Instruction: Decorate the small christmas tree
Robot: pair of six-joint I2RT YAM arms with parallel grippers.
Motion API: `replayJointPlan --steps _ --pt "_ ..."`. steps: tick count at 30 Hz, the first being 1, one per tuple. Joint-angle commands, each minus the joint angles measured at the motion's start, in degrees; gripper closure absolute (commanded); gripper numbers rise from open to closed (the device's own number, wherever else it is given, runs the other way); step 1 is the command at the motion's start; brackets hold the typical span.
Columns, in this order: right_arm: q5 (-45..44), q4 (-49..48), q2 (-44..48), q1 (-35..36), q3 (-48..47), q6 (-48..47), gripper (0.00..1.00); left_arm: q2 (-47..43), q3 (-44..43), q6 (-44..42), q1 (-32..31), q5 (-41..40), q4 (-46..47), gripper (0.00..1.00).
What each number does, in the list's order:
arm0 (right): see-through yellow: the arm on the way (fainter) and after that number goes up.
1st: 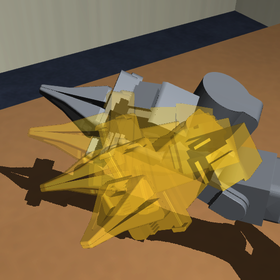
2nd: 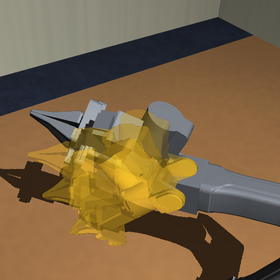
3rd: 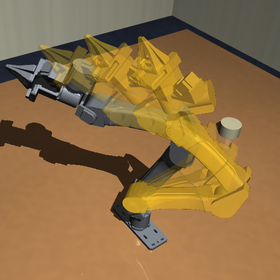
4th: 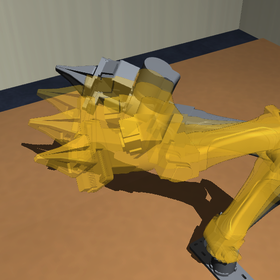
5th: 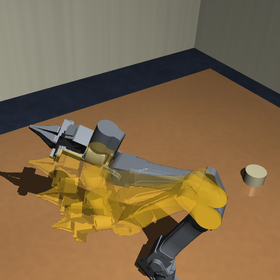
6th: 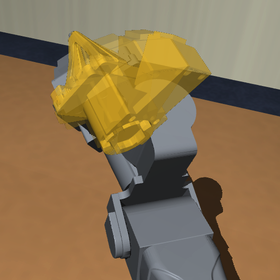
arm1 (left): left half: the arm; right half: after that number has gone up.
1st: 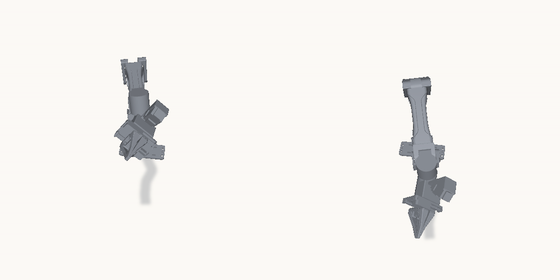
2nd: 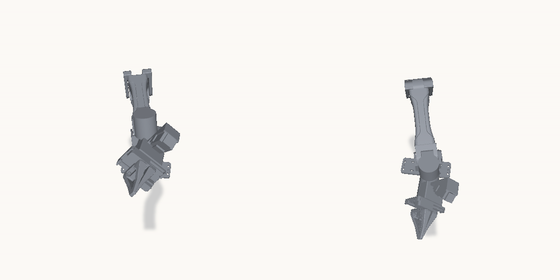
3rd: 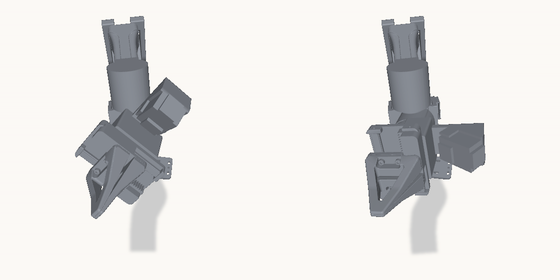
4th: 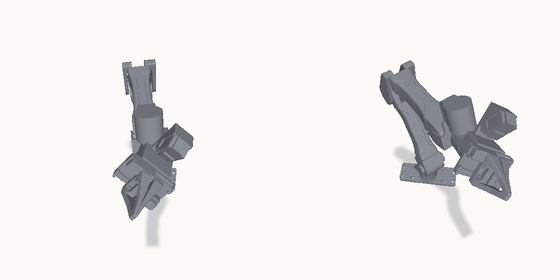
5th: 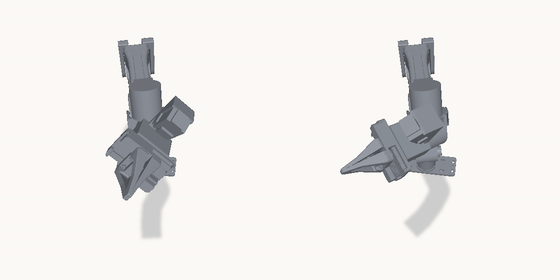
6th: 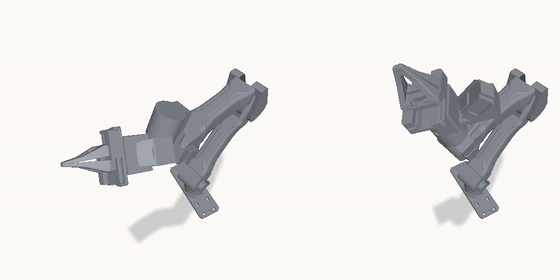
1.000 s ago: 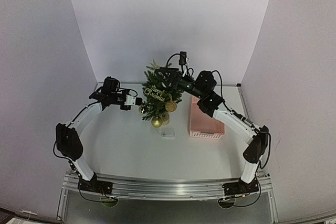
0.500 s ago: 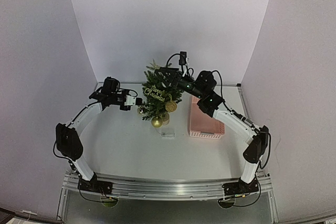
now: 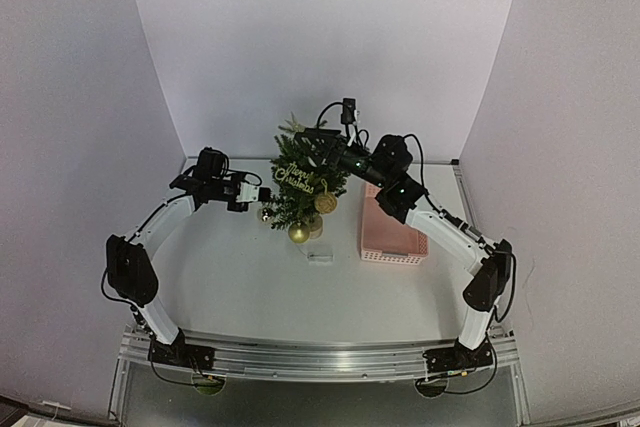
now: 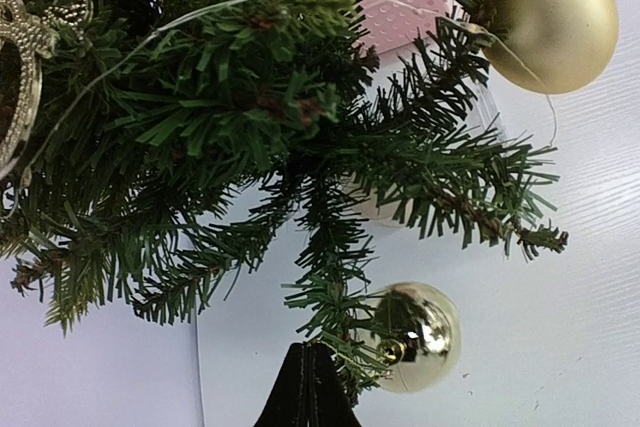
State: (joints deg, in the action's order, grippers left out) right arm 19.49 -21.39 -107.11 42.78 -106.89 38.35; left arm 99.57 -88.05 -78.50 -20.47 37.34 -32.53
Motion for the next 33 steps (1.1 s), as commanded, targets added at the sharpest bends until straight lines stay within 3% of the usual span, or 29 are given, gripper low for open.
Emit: replayJointPlan --steps 1,13,29,31,33 --pt "-0.19 -1.29 3.16 -0.25 -0.63 -0.73 0.19 -0.52 -1.9 -1.02 -0.05 -0.34 -3.08 0.98" --pt "0.09 -1.29 2.61 -0.25 -0.78 -0.12 0.19 -1.49 -3.63 0.76 0.46 -0.49 -4.98 0.9" --pt "0.54 -1.29 2.0 -0.25 -1.52 -0.37 0.19 -2.31 -4.23 2.02 1.3 -1.86 -3.67 0.89" --pt "0.63 -1.29 2.16 -0.24 -1.4 -0.31 0.19 -2.82 -4.41 3.81 1.34 -2.02 -2.29 0.87" --pt "0.6 -1.26 2.64 -0.25 -0.83 -0.74 0.19 -3.69 -4.78 7.64 1.43 -2.26 -0.63 0.79"
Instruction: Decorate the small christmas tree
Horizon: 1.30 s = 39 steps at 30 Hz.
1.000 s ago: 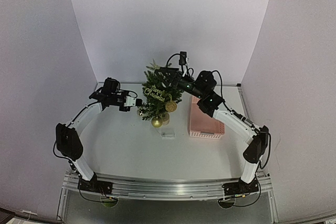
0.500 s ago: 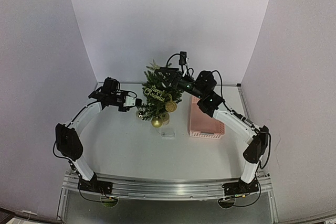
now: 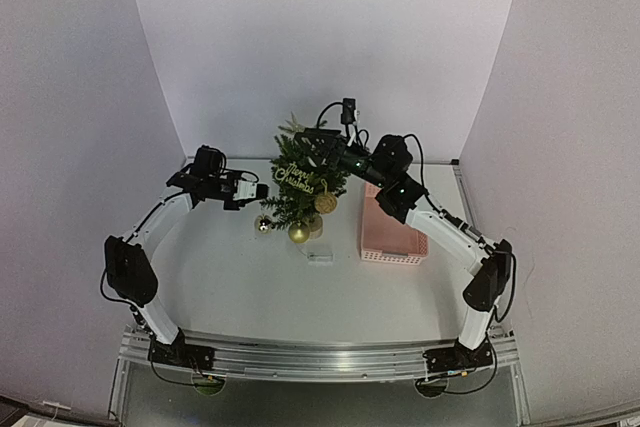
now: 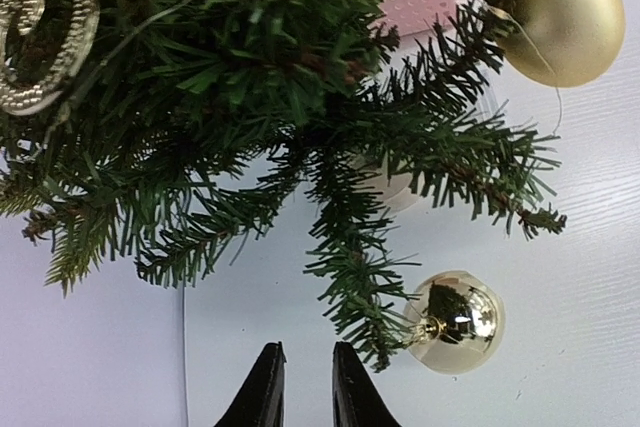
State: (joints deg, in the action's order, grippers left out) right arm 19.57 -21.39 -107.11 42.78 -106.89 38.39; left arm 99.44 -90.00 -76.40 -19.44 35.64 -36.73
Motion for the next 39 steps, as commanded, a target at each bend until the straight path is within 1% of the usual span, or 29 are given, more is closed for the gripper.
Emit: replayJointPlan --steps 1,4,7,11,13,14,16,18,19,21,25,28,30,34,39 --pt "0.32 -1.15 3.2 -0.25 -0.22 -1.27 0.19 -4.09 -2.86 8.41 0.56 -0.77 4.82 0.72" --pt "-2.52 1.42 5.51 -0.73 1.37 -3.72 0.19 -6.53 -1.9 16.1 1.31 -1.74 10.21 0.56" --pt "-8.95 11.32 7.82 -1.56 0.13 -8.53 0.19 -8.93 -0.74 25.32 1.77 -3.75 15.3 0.46" --pt "-22.82 24.99 11.04 -1.84 -2.51 -17.53 0.19 -12.78 1.7 35.9 1.96 -7.9 20.64 0.35" --pt "-31.28 29.4 12.85 -1.98 -2.24 -21.92 0.18 -14.53 3.11 41.47 2.04 -10.93 22.62 0.31" --pt "-37.06 30.93 14.14 -2.1 -1.44 -24.4 0.18 -15.41 3.7 44.51 2.15 -12.57 23.31 0.29" --pt "-45.46 33.94 15.88 -2.7 1.64 -29.67 0.17 -17.28 5.39 51.18 2.58 -16.55 24.37 0.25" --pt "-53.22 36.23 17.9 -4.7 5.43 -32.05 0.15 -19.11 7.96 56.35 3.22 -19.34 25.04 0.21" --pt "-55.05 37.5 19.0 -6.35 8.1 -32.16 0.15 -20.0 9.36 58.96 3.74 -20.3 25.04 0.2" --pt "-55.81 39.11 21.97 -9.85 14.65 -30.48 0.14 -21.6 12.14 63.56 4.95 -21.81 24.98 0.18" --pt "-53.01 39.23 28.69 -17.89 29.83 -26.14 0.13 -25.01 19.93 72.13 8.31 -25.55 26.56 0.14" --pt "-50.41 39.03 32.66 -21.87 39.72 -25.8 0.1 -27.98 28.52 77.41 11.77 -26.4 29.39 0.09" --pt "-48.49 38.38 35.74 -23.83 46.75 -25.72 0.08 -29.9 34.12 79.58 14.03 -25.95 31.58 0.06" --pt "-45.94 31.22 44.41 -25.87 62.92 -27.74 0.06 -33.94 44.31 81.65 18.13 -27.33 34.39 0.01" --pt "-45.48 25.78 60.26 -26.49 78.59 -26.98 0.03 -41.04 56.0 83.82 24.08 -27.79 37.82 0.0"
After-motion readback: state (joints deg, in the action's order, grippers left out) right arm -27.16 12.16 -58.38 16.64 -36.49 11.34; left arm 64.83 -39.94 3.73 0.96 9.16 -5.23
